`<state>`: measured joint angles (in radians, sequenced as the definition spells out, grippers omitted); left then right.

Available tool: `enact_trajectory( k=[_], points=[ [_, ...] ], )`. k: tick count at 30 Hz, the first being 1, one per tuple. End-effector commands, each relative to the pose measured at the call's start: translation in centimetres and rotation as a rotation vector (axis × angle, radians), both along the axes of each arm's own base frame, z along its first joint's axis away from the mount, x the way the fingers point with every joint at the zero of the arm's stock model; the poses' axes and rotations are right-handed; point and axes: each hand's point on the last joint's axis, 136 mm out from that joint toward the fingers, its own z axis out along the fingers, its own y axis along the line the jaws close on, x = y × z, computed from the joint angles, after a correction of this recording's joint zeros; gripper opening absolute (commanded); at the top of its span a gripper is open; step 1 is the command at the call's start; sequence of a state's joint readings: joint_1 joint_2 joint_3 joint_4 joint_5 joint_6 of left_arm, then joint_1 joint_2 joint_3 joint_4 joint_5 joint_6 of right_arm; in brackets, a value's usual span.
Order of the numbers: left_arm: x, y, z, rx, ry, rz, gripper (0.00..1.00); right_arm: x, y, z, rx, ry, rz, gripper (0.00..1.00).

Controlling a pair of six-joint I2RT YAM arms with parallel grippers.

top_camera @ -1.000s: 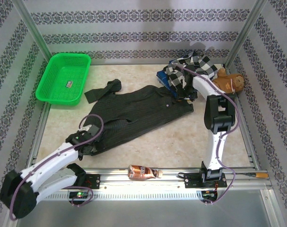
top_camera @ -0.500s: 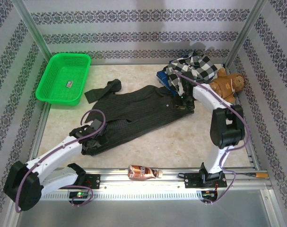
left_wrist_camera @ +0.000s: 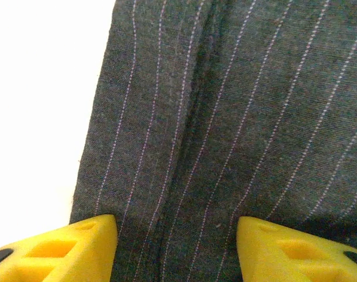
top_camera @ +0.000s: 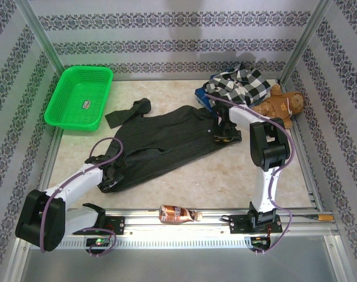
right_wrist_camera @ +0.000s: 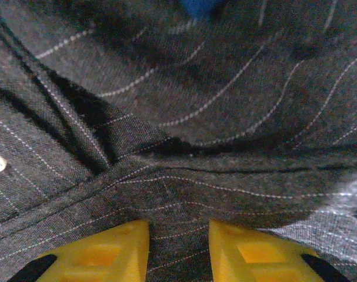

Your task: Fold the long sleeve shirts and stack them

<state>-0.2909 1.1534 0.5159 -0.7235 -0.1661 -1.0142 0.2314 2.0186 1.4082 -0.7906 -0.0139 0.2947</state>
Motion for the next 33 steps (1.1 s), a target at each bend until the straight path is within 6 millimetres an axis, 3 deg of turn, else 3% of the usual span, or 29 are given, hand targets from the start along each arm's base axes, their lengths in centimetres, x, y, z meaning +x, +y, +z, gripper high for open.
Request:
enact_trajectory(
  k=[1, 5, 8, 13, 16, 20, 23, 28, 33],
  points=[
    [-2.1, 1.8, 0.2, 0.058, 0.055, 0.006, 0.58, -4.3, -1.3, -0.2, -0.079, 0.083, -0.028, 0.36],
    [-2.5, 2.6, 1.1, 0.053, 0.038, 0.015, 0.59, -8.2, -0.8, -0.5, -0.059, 0.124, -0.029, 0.38],
    [-1.1, 1.8, 3.0, 0.014, -0.032, -0.025, 0.60, -9.7, -0.2, -0.1, -0.030, 0.116, -0.037, 0.42],
    [5.1, -1.4, 11.2, -0.087, -0.312, -0.206, 0.68, -8.2, 0.7, 3.5, 0.024, 0.016, -0.014, 0.52],
    [9.4, -5.2, 14.5, -0.191, -0.414, -0.400, 0.71, -6.7, 1.0, 5.8, 0.046, -0.043, -0.001, 0.59],
    [12.5, -9.4, 14.9, -0.233, -0.356, -0.613, 0.71, -4.4, 2.7, 8.3, 0.120, -0.128, 0.061, 0.67],
    [14.0, -12.3, 15.1, -0.223, -0.330, -0.733, 0.70, -2.2, 2.4, 8.9, 0.097, -0.151, 0.061, 0.69],
    [15.2, -16.7, 15.8, -0.254, -0.384, -0.838, 0.71, 0.0, 2.6, 6.7, 0.159, -0.084, -0.012, 0.67],
    [14.1, -17.7, 15.5, -0.293, -0.427, -0.827, 0.71, -0.3, 3.6, 4.3, 0.172, -0.018, -0.005, 0.66]
  ],
)
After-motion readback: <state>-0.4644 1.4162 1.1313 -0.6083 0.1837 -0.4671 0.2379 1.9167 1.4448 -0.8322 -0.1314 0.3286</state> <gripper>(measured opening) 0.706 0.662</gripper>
